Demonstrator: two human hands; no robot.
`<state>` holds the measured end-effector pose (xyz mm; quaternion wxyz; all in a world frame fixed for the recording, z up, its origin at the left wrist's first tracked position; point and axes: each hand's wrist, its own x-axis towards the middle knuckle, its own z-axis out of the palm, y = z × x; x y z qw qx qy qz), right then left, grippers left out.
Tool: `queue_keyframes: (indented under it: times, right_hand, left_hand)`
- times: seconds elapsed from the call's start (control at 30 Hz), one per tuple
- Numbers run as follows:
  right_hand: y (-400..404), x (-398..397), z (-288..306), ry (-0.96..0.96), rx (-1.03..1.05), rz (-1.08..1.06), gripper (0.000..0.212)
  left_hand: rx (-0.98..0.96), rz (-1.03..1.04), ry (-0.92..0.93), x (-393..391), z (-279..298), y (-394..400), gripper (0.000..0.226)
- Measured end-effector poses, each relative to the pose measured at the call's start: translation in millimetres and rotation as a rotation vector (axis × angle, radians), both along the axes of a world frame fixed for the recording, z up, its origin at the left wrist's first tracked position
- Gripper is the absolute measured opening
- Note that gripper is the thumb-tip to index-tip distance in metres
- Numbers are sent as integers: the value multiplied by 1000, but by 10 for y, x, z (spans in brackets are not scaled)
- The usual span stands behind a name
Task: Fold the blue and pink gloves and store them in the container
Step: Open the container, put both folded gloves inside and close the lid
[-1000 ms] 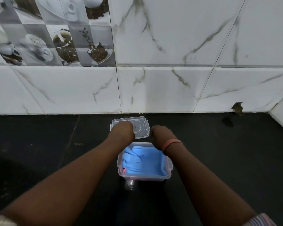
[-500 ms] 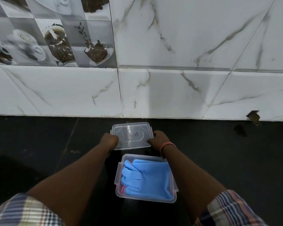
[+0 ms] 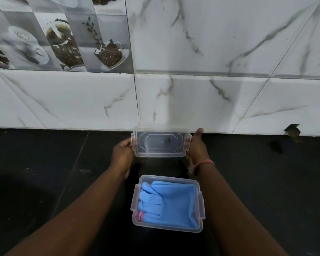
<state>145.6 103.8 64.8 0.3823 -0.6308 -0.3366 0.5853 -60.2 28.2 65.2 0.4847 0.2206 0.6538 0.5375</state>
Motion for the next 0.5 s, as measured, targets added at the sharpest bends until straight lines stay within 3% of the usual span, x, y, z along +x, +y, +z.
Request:
queue_keyframes:
  times: [0.07,0.13,0.2,0.23,0.27,0.3,0.37,0.5]
  right_hand:
    - [-219,165,70,263,38,-86,88]
    - [-465,316,151,375,53,-67,84]
    - [-729,425,232,363,62,34,59]
    - [-849,476,255,300,85,122,41]
    - [-964,512,261,183,115,203,37]
    - [-1080,539,238,30,159,266,47]
    - [-1354,558,164,-194,235,342,59]
    - [-1778,572,-68,-430,361,382,60]
  left_hand:
    - [105,-1,-229,49,108,-183,48]
    - [188,26,-442,60,156,-343,52]
    - [216,20,-536,62,189,-485,53]
    - [204,-23,-484,83,215,-551,47]
    - [168,-98,-366,103,217,-617,39]
    - [128,-189,-243,142,226,-690,36]
    - [54,-320,6,205,195,-852,54]
    - [61,-386,282,261,15,-1161,65]
